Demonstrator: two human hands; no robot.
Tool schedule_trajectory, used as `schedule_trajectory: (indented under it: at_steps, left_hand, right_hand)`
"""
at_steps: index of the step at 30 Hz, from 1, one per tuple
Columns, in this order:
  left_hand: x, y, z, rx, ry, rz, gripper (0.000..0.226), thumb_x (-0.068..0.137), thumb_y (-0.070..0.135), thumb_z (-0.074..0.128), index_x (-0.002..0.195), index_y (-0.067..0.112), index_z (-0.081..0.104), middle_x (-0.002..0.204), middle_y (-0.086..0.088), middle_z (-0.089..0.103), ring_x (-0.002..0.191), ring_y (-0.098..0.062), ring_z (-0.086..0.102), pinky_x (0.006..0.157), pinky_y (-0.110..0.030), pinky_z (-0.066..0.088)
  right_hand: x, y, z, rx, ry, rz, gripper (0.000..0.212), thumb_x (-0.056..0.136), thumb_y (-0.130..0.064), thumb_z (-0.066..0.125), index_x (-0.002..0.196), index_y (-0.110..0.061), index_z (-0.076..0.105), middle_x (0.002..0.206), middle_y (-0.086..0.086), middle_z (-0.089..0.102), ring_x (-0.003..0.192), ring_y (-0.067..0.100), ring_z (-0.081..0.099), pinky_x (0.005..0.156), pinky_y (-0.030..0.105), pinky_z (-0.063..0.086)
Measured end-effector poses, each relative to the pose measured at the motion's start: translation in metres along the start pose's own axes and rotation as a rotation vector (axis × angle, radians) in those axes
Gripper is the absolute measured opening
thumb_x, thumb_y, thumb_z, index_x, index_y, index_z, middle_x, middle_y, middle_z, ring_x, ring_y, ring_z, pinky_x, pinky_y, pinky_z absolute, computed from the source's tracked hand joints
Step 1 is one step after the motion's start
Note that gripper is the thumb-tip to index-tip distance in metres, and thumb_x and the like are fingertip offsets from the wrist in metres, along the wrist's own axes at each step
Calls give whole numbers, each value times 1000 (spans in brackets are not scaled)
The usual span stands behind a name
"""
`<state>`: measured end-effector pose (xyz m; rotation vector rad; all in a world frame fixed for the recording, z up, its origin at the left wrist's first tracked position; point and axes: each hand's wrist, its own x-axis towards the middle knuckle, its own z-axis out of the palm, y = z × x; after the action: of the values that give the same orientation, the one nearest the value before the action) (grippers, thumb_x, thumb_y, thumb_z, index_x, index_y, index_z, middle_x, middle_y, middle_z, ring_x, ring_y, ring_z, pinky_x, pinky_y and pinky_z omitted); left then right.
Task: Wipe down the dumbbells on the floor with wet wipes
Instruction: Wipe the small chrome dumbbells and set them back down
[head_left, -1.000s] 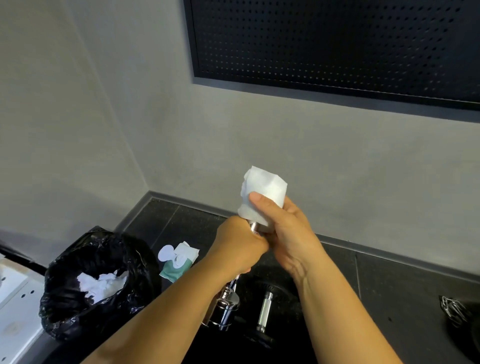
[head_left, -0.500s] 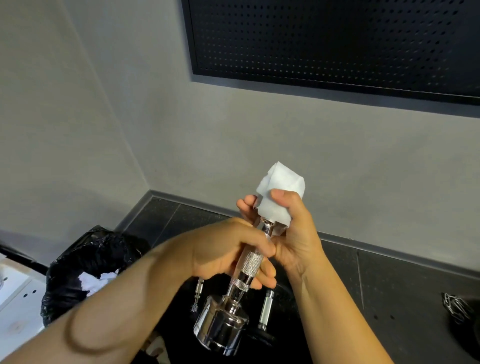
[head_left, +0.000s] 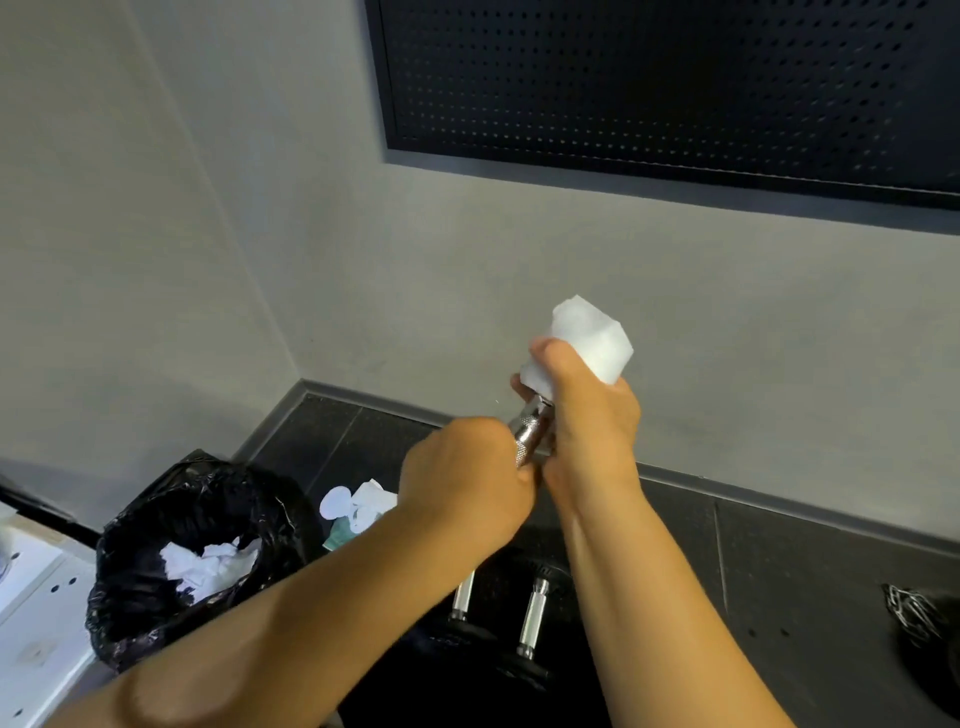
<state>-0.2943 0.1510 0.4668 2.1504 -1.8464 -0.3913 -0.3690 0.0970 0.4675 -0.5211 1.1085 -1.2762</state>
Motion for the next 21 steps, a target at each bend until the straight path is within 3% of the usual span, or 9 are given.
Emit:
schedule_trajectory:
  at_steps: [2, 5, 8, 11, 13, 16, 18, 21]
  left_hand:
    - [2, -1, 3, 115, 109, 54, 16, 93, 32, 52, 86, 17, 54, 87, -4, 63, 68, -19, 47, 63, -29, 37]
    - [5, -7, 6, 52, 105, 76, 18, 93, 33, 52, 89, 17, 58, 88, -3, 66, 69, -18, 53, 64, -28, 42]
    - [8, -14, 2, -267, -104, -12, 21, 88, 33, 54, 74, 18, 58, 65, -2, 64, 56, -19, 62, 56, -29, 50]
    - [7, -14, -12, -637, -420, -75, 14, 82, 14, 53, 68, 12, 51, 47, -3, 52, 38, -14, 48, 48, -26, 45]
    - [5, -15, -19, -844, -674, -112, 22, 83, 9, 52, 62, 15, 47, 45, -1, 44, 37, -13, 41, 44, -22, 39]
    - [5, -18, -17, -1096, -1045, -173, 28, 77, 14, 48, 53, 15, 33, 39, 2, 33, 32, -10, 31, 40, -17, 32]
    - [6, -19, -15, -1143, -1131, -203, 25, 71, 17, 47, 53, 16, 30, 37, 3, 31, 31, -9, 28, 39, -15, 32]
    - [9, -20, -13, -1036, -996, -230, 29, 80, 16, 49, 51, 17, 42, 42, 2, 37, 35, -11, 36, 41, -18, 35]
  right_hand:
    - [1, 3, 5, -87, 141, -16, 28, 63, -22, 76, 88, -19, 63, 83, 7, 70, 69, 21, 63, 62, 33, 51]
    - [2, 5, 6, -31, 125, -2, 33, 65, -21, 78, 95, -19, 64, 78, -1, 68, 65, 17, 61, 58, 28, 50]
    - [4, 4, 1, 72, -71, 28, 40, 66, -17, 79, 103, -11, 65, 94, 12, 71, 83, 24, 69, 69, 31, 56]
    - [7, 2, -8, 278, -349, 115, 32, 65, -17, 71, 94, -3, 66, 85, 16, 71, 89, 32, 70, 87, 36, 56]
    - [8, 4, -12, 402, -528, 137, 32, 61, -19, 76, 88, -2, 71, 84, 18, 71, 87, 33, 71, 91, 40, 54]
    - [9, 9, -15, 531, -719, 118, 55, 48, -26, 86, 95, -3, 71, 85, 17, 71, 86, 33, 71, 89, 44, 54]
    - [8, 9, -14, 524, -712, 109, 54, 46, -22, 85, 95, -4, 70, 80, 16, 70, 81, 32, 71, 84, 43, 56]
    - [4, 5, -12, 462, -553, 108, 33, 55, -15, 72, 86, -4, 70, 73, 15, 69, 73, 31, 71, 82, 42, 58]
